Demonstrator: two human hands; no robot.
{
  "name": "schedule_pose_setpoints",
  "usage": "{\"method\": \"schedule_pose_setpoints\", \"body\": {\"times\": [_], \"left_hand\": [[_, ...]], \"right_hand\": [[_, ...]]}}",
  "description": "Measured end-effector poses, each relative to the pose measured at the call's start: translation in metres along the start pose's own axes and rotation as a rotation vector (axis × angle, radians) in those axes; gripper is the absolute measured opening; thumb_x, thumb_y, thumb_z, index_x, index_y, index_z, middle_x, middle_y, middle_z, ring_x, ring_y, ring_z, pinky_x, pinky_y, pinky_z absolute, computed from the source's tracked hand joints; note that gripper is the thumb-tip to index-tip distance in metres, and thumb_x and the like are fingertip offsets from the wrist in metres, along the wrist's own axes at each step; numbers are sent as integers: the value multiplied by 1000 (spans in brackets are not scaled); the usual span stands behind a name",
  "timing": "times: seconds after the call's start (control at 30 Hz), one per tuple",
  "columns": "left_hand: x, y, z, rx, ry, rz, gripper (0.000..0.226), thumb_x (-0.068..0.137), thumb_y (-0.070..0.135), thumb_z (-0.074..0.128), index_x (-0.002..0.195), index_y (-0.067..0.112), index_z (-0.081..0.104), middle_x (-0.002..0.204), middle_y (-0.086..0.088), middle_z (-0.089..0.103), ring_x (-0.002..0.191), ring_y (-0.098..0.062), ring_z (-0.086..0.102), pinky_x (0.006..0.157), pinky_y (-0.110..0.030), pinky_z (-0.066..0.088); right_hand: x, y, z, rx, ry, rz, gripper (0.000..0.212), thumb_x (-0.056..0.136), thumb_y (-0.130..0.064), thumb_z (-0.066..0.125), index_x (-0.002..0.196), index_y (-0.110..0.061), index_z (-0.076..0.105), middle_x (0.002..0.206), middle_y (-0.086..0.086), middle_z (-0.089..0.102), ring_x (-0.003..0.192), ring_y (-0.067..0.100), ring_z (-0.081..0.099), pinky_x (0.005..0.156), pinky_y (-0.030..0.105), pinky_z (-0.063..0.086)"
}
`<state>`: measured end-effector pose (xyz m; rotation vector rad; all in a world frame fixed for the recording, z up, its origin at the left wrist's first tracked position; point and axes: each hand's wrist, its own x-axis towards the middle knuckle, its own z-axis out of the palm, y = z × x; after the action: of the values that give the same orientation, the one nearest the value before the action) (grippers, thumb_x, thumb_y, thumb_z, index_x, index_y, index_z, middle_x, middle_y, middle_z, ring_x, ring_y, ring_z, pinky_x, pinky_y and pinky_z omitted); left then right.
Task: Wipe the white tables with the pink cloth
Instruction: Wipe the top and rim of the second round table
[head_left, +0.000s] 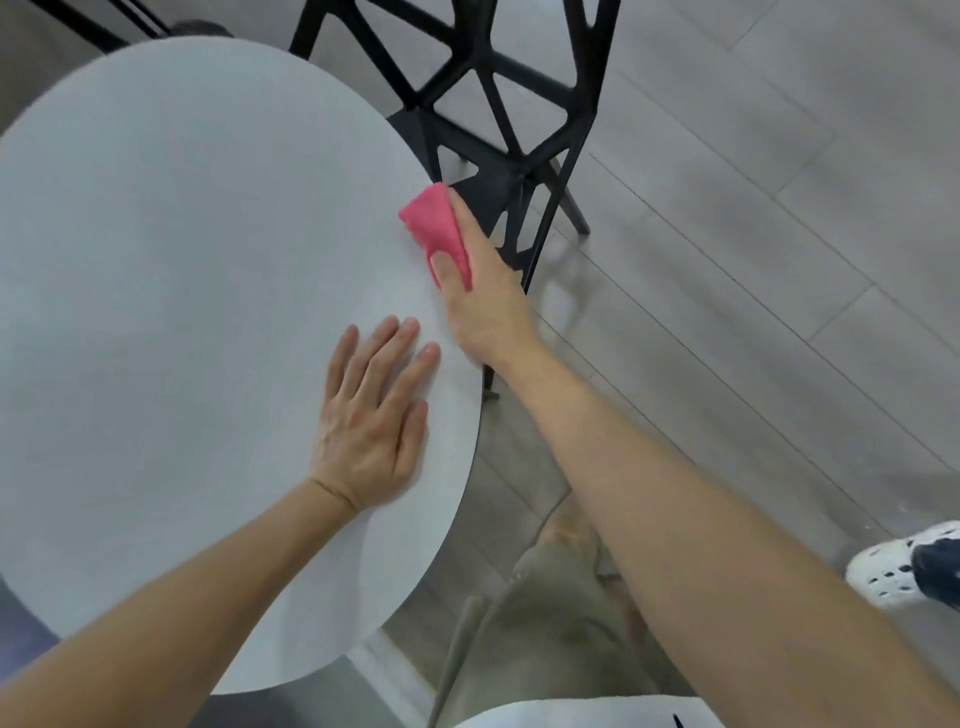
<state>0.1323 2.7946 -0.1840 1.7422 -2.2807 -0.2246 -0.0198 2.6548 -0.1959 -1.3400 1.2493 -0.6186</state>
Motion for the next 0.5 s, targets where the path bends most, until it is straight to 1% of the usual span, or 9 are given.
{"method": "schedule_pose_setpoints", "body": {"times": [0.07,0.1,0.17,0.2,0.27,0.33,0.37,0.43,0.5], "left_hand": [[1,0,0,2,-9,-10,53,101,14,49,153,5,58,167,-17,45,159,-38,38,123,-73,29],[1,1,0,3,-17,-17,53,101,14,49,153,5,59,167,-17,45,159,-38,38,123,-73,29],[0,1,0,4,-29,-26,52,101,14,49,151,5,60,166,-17,46,158,-39,39,123,-73,29],[0,1,-1,2,-29,-31,50,101,14,51,149,5,62,164,-17,48,157,-39,41,122,-73,30],[4,-1,-4,-15,-6,-62,43,102,11,55,142,3,69,157,-16,56,151,-38,49,120,-70,34],[16,-3,-6,-44,50,-116,33,103,8,57,129,1,75,142,-14,67,139,-36,59,115,-65,42],[25,-4,-6,-46,86,-155,29,104,7,56,124,1,76,135,-14,69,134,-36,62,112,-62,44],[46,-9,-5,-38,160,-262,27,106,10,55,122,2,76,129,-13,70,131,-35,62,111,-57,45],[74,-19,-6,-29,230,-409,27,109,14,53,126,6,73,134,-10,66,133,-31,58,113,-55,44]], "right_hand": [[-43,11,0,42,-6,-19,65,115,-24,47,174,-29,18,175,-8,36,158,11,37,127,34,35],[-69,18,-2,30,-29,-14,66,116,-26,47,174,-29,16,175,-9,34,157,8,36,126,25,33],[-112,22,-8,-25,-77,34,69,116,-27,49,174,-31,13,173,-9,37,149,5,40,110,-2,28],[-123,21,-12,-33,-110,63,71,115,-26,51,174,-32,12,172,-9,40,145,5,41,103,-7,24],[-111,18,-18,-35,-184,83,75,114,-25,51,174,-35,6,172,-9,40,143,9,45,103,1,31],[-65,12,-18,-59,-191,49,75,114,-27,47,174,-38,3,173,-8,37,146,17,48,109,24,41],[-34,8,-17,-60,-179,29,73,114,-27,46,174,-37,5,173,-6,37,147,20,48,109,29,41],[30,-9,-14,-44,-174,4,70,114,-26,46,174,-34,12,174,-4,37,150,23,47,109,28,37],[73,-25,-10,-21,-202,-35,69,113,-22,48,174,-33,17,174,-4,36,152,23,45,114,30,36]]}}
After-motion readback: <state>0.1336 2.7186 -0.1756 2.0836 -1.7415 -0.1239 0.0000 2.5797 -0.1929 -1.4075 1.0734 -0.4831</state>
